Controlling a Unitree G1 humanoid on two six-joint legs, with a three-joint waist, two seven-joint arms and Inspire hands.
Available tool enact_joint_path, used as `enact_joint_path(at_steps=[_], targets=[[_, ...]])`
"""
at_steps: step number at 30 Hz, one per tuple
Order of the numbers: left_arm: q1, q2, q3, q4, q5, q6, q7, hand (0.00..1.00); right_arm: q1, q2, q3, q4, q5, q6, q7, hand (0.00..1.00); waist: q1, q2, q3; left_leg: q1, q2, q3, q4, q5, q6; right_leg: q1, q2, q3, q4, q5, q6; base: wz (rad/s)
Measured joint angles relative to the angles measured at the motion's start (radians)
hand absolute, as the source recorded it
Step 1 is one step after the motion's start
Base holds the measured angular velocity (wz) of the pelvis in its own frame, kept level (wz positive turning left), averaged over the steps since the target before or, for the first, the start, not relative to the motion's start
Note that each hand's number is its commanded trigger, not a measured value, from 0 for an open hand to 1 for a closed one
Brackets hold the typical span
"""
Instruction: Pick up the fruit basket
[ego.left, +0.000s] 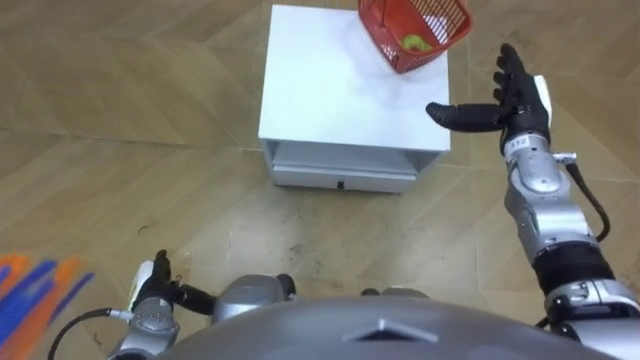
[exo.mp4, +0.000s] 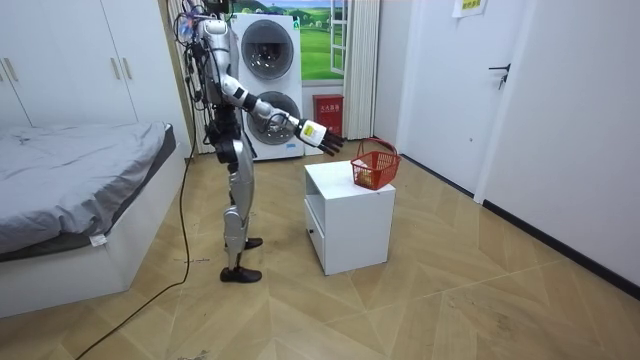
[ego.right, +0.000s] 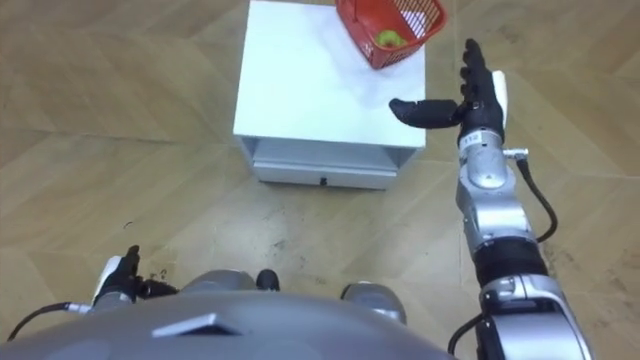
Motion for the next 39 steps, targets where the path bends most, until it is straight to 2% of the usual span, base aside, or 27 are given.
enact_joint_path(at_steps=[7, 13, 16, 19, 23, 29, 34, 39], targets=[[0.02, -0.004, 0.001, 0.003, 0.0, 0.0, 0.001, 0.0, 0.035, 0.002, -0.001, -0.029, -0.024, 0.0, 0.021, 0.0, -0.004, 0.002, 0.0, 0.015, 0.0, 0.0, -0.004, 0.0, 0.0, 0.013, 0.001, 0.002, -0.002, -0.001, 0.001, 0.0], [0.044, -0.025, 0.07, -0.027, 0.012, 0.001, -0.008, 0.0, 0.054, 0.002, -0.013, -0.004, -0.073, -0.004, 0.028, 0.0, -0.003, 0.0, -0.0019, 0.023, 0.0, 0.0, -0.006, -0.001, -0.002, 0.026, 0.003, 0.003, -0.013, -0.001, 0.001, -0.01], [0.045, -0.035, 0.095, -0.034, 0.008, -0.002, -0.007, 0.0, 0.056, 0.003, -0.014, 0.109, -0.072, -0.024, 0.028, 0.0, -0.002, 0.0, -0.0019, 0.024, 0.0, -0.001, -0.005, -0.001, -0.002, 0.028, 0.003, -0.001, -0.014, -0.001, 0.001, 0.03], [0.042, -0.034, 0.101, -0.026, 0.007, -0.011, 0.002, 0.0, 0.061, 0.006, -0.014, 0.268, -0.072, -0.027, 0.028, 0.0, -0.003, 0.0, -0.0011, 0.027, -0.001, -0.005, -0.006, -0.002, -0.002, 0.036, 0.002, -0.003, -0.017, -0.001, 0.001, 0.05], [0.043, -0.037, 0.105, -0.019, -0.001, -0.027, 0.022, 0.0, 0.083, 0.035, -0.033, 0.459, -0.071, -0.026, 0.028, 0.0, -0.005, 0.002, 0.0001, 0.041, -0.002, -0.016, -0.01, -0.003, -0.004, 0.053, 0.003, -0.013, -0.018, -0.003, 0.004, 0.04], [0.039, -0.051, 0.105, -0.011, 0.0, -0.03, 0.023, 0.0, 0.123, 0.079, -0.034, 0.584, -0.103, -0.027, 0.031, 0.0, -0.015, 0.01, 0.0024, 0.057, 0.0, -0.023, -0.005, -0.011, -0.009, 0.076, 0.008, -0.009, -0.02, -0.003, 0.005, 0.02], [0.04, -0.063, 0.105, 0.023, 0.001, -0.05, 0.024, 0.0, 0.13, 0.092, -0.037, 0.652, -0.108, -0.031, 0.031, 0.0, -0.026, 0.023, 0.0054, 0.066, 0.002, -0.024, -0.003, -0.011, -0.009, 0.079, 0.008, -0.008, -0.019, -0.004, 0.004, 0.0], [0.042, -0.064, 0.105, 0.043, 0.006, -0.046, 0.024, 0.0, 0.152, 0.096, -0.04, 0.686, -0.089, -0.03, 0.031, 0.0, -0.027, 0.026, 0.0059, 0.068, 0.001, -0.022, -0.006, -0.014, -0.013, 0.088, 0.01, 0.002, -0.032, -0.006, 0.003, 0.0]])
